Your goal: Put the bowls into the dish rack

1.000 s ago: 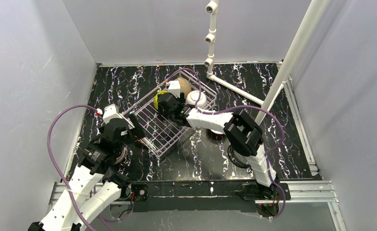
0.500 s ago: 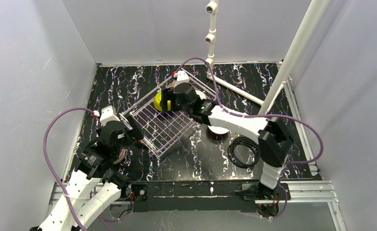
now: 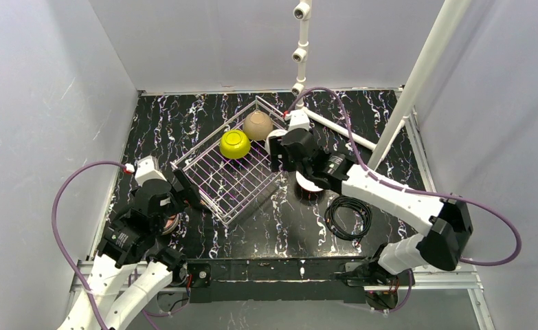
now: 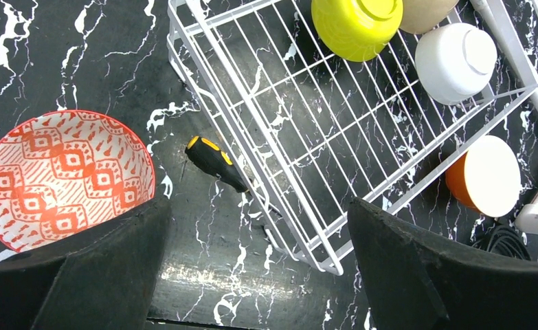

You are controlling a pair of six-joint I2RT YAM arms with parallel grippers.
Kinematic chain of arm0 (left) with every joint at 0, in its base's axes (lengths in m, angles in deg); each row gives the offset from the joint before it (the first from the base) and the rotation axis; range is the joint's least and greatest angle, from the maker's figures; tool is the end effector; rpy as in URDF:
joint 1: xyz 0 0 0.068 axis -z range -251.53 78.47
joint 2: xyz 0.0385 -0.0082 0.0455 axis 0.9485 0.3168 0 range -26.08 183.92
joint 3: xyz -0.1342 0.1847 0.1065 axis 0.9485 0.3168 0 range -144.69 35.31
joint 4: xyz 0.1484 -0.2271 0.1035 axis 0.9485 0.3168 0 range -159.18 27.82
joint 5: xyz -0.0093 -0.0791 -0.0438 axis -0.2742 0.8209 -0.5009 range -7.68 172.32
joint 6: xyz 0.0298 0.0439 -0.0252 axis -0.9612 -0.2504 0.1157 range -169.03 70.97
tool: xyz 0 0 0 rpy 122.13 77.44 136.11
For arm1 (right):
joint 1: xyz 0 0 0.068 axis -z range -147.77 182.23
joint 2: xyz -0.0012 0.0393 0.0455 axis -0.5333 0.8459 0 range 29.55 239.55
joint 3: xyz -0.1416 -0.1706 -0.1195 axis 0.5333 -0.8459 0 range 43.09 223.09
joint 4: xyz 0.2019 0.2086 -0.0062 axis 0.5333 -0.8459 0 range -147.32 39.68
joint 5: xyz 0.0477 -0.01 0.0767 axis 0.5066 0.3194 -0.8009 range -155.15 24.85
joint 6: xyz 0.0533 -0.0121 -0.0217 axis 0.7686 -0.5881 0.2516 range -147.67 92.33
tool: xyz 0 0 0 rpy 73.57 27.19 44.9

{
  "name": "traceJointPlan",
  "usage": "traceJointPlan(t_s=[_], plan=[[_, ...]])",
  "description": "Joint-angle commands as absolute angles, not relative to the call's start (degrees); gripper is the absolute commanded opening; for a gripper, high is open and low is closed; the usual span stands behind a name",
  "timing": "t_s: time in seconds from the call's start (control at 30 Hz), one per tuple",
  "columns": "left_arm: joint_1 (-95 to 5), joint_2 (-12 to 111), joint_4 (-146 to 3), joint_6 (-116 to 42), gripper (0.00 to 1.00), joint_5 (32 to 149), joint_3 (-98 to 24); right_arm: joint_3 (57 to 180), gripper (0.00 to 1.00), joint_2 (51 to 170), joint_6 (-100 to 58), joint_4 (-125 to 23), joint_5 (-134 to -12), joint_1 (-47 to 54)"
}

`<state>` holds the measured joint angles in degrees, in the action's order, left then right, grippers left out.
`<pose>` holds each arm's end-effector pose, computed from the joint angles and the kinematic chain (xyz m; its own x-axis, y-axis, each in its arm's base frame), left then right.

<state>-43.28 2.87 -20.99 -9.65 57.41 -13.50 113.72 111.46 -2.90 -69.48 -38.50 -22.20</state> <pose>0.1370 -0.0532 0.3274 -0.3881 -0.4447 -0.8072 -0.1857 0.8957 -0.4041 0.2276 0.2854 0.3015 -0.4778 -0.0245 -0.8781 -0.3323 0.9304 0.1549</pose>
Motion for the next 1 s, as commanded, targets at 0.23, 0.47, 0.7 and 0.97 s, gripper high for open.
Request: traceJointPlan(t_s=[0.23, 0.47, 0.7, 0.97], plan=[[-43.5, 3.7, -19.8, -8.7, 0.98, 58.2, -16.1, 103.6, 0.60, 109.9, -1.3, -77.4, -39.1, -18.6], [-43.5, 5.3, -21.5, -7.6, 0.98, 58.4, -14.0, 102.1, 0.64, 115.1, -5.0, -74.4, -43.5, -17.9], [-43.4, 3.6, -21.6, -6.7, 0.98, 57.1, -12.1, 94.5, 0.51, 115.7, -8.3, -61.6, -43.7, -16.9], [-43.5, 2.9, -20.5, -5.9, 0.98, 55.9, -11.2, 91.9, 0.40, 115.9, -10.3, -55.5, -42.9, -16.4]])
